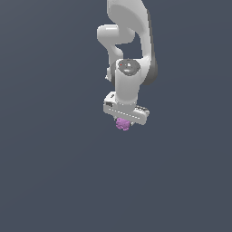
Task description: Pick up the object and move it to a goal position.
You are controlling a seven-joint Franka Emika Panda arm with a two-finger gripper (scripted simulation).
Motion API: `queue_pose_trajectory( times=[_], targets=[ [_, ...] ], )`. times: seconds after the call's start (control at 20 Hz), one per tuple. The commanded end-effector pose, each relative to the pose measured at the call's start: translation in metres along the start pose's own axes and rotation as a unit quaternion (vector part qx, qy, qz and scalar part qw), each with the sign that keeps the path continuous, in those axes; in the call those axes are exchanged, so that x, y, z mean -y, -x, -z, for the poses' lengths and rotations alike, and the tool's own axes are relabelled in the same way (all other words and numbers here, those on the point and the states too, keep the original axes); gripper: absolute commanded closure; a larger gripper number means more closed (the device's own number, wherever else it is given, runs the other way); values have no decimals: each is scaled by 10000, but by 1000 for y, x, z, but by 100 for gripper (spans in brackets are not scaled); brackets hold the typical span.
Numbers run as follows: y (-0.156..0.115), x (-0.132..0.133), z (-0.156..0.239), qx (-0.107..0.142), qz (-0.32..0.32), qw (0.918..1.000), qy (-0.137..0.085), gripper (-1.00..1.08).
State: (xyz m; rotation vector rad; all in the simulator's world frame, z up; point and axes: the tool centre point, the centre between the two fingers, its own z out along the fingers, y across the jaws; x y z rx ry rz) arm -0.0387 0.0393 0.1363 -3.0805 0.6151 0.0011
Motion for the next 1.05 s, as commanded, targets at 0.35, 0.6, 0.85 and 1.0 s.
queue_pose_trajectory(
  times=[0.35, 0.6, 0.85, 1.0],
  targets=[
    [58, 8, 52, -6, 1, 10000, 4, 108],
    [76, 12, 69, -6, 1, 10000, 4, 108],
    [85, 14, 78, -6, 1, 10000, 4, 108],
    [86, 14, 80, -5, -1, 10000, 2, 108]
  ],
)
